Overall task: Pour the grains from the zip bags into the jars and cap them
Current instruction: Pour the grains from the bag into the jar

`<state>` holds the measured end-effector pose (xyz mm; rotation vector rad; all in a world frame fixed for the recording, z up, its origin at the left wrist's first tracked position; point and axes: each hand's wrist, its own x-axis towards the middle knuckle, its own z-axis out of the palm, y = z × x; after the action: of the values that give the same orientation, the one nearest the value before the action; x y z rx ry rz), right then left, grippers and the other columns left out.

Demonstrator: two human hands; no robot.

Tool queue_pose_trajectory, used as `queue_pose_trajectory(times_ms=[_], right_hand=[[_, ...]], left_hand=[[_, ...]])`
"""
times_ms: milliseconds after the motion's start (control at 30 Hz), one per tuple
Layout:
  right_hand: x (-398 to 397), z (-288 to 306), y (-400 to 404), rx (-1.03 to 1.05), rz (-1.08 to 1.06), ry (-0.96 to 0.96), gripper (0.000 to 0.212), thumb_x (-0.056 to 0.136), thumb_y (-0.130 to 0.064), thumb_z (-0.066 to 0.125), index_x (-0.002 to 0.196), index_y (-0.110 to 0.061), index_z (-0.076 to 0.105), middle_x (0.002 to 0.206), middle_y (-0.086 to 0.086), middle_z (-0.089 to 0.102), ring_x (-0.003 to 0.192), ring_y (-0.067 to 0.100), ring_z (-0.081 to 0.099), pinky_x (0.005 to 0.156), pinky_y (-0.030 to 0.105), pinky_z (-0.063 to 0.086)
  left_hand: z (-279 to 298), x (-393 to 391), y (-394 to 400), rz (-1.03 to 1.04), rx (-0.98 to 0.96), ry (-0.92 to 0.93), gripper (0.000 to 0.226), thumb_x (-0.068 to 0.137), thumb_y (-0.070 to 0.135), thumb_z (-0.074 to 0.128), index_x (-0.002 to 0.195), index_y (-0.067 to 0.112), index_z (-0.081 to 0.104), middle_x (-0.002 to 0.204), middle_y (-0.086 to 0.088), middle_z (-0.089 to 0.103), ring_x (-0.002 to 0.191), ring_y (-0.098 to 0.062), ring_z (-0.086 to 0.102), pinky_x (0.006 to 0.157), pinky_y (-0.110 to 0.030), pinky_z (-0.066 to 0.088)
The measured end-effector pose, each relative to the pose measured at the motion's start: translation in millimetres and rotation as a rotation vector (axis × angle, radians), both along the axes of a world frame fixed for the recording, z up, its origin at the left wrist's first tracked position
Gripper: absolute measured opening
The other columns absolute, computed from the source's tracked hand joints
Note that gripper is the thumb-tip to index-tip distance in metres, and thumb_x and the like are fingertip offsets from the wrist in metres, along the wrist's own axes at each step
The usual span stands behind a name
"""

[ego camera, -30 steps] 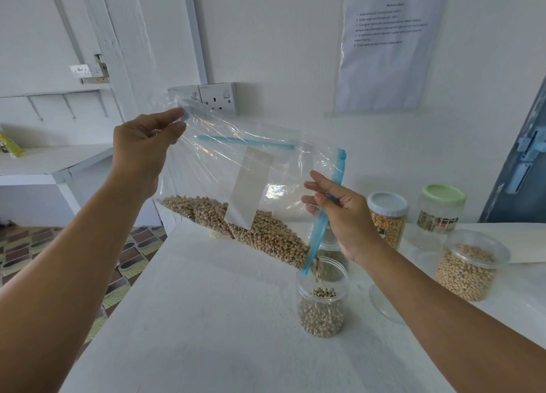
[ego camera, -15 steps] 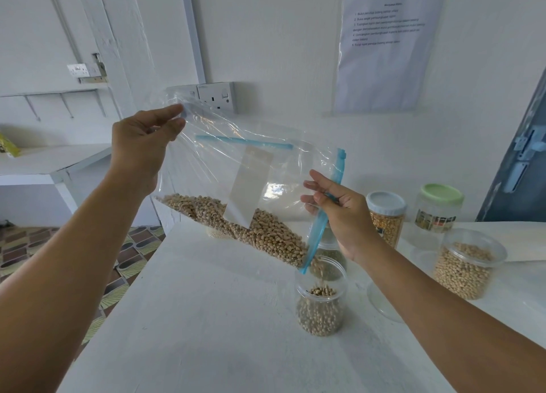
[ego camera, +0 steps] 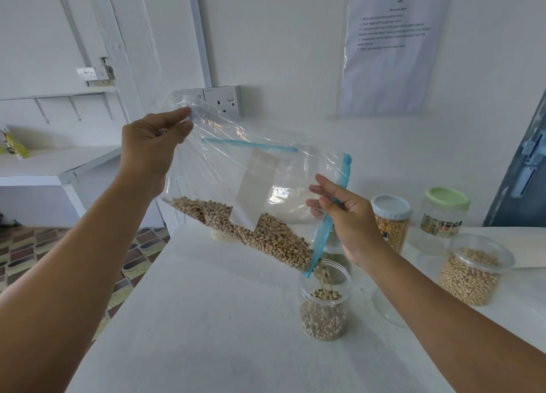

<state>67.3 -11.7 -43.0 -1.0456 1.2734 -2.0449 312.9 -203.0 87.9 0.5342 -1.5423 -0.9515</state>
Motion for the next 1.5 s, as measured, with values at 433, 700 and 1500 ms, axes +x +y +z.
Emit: queue_pose_trajectory(times_ms=[433,700,1500], right_hand=[[-0.3,3.8,-1.5,-0.018,-0.010,-0.006,0.040,0.102,0.006,0.055,0.130,-0.018,0.069,0.126,0.006,0.072,0.104,0.026,0.074,0.093,0.032,0.060],[-1.0,1.5,-0.7,-0.018,0.001,-0.018,0.040,0.102,0.005,0.055,0.130,-0.019,0.070,0.126,0.006,0.072,0.106,0.028,0.073,0.091,0.030,0.060],[-3.2,0.1,2.9,-0.013,-0.012,-0.017,0.040,0.102,0.007,0.055,0.129,-0.019,0.070,0.121,0.004,0.074,0.103,0.025,0.074,0.090,0.029,0.060]], left_hand=[[4.9,1.0,-1.2,0.008,-0.030,-0.006,0.026,0.091,0.006,0.077,0.113,0.020,0.076,0.099,-0.004,0.073,0.074,-0.003,0.061,0.084,-0.015,0.051],[5.0,-1.4,-1.9,0.009,-0.021,-0.005,0.025,0.091,0.006,0.077,0.109,0.023,0.077,0.097,0.000,0.075,0.072,0.000,0.062,0.085,-0.016,0.051],[5.1,-6.5,-1.6,-0.007,-0.023,-0.013,0.028,0.090,0.007,0.078,0.118,0.014,0.076,0.100,0.000,0.076,0.074,-0.002,0.061,0.084,-0.016,0.051]])
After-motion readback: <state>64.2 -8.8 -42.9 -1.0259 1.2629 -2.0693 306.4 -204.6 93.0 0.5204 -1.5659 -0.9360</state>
